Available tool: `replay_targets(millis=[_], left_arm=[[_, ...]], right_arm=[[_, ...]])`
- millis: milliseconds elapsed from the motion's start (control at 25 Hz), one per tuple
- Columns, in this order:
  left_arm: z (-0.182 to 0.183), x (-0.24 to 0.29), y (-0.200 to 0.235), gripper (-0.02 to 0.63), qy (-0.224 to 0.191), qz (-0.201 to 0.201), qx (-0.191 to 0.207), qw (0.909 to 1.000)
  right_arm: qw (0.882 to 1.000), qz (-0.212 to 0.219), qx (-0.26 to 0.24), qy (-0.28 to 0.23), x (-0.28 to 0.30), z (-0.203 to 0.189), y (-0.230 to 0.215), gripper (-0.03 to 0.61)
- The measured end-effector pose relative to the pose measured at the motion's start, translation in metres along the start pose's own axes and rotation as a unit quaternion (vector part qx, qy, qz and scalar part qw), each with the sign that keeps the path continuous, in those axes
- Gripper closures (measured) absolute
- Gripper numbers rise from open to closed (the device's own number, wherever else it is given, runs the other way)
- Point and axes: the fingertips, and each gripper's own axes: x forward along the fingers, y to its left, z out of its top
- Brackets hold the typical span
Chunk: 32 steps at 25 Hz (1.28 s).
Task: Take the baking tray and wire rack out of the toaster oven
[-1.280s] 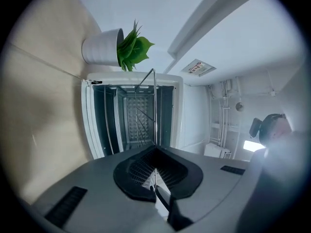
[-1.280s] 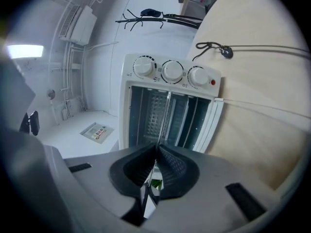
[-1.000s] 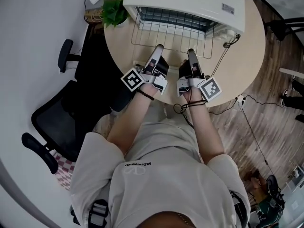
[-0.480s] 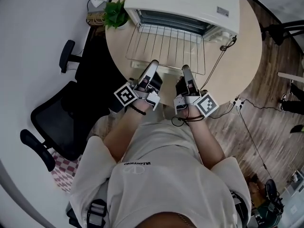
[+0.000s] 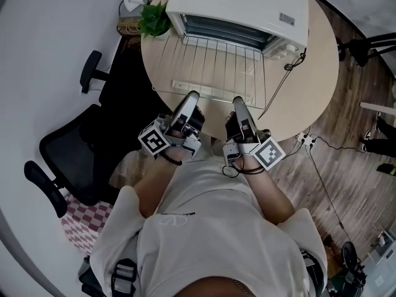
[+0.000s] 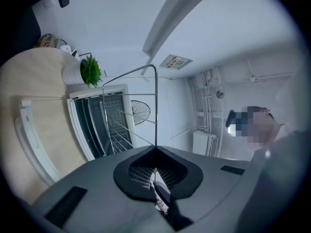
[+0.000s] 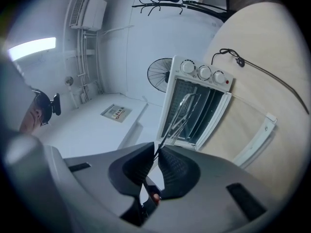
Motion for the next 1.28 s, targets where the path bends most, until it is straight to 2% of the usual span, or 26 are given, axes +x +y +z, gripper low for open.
replay_targets(millis=[280,720,960,1280], left_arm=[[0.004,0.001,-0.048,0.616,-0.002,-0.043,0.028,0.9987],[0.016,0.040,-0.089,0.617,0.011,-0.108,0.065,0.9920],[0.027,0.067,-0.089,0.616,0.013,-0.119,0.064,0.9907],[0.037,0.097,-0.059,0.615,0.013,-0.105,0.049,0.9932]], right_arm=[[0.998,0.046,-0.043,-0.001,-0.010,0.008,0.052,0.554],[0.991,0.091,-0.098,-0.028,-0.002,0.042,0.097,0.552],[0.989,0.092,-0.110,-0.035,0.018,0.062,0.105,0.552],[0.993,0.068,-0.089,-0.040,0.047,0.083,0.082,0.551]])
